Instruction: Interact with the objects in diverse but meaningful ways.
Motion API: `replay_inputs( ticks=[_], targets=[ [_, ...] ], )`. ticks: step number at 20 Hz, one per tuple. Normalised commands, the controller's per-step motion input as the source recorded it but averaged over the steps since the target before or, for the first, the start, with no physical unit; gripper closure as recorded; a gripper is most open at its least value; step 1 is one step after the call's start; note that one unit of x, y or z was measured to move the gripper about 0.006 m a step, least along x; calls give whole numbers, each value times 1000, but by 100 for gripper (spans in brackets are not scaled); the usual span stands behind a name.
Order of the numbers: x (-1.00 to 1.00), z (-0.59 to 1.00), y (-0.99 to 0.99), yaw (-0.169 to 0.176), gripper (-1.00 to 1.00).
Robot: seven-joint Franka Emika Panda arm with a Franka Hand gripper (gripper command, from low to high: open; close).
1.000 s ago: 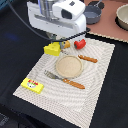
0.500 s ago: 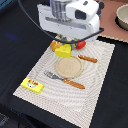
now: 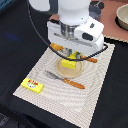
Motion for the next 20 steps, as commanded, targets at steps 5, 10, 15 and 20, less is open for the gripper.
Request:
replay_inputs(
  ticks=[5, 10, 15, 20],
  targets=[
    [87, -81, 4, 18, 100],
    [117, -248, 19, 26, 100],
    [62, 13, 6, 24, -100],
    [79, 523, 49, 2, -100]
  ],
)
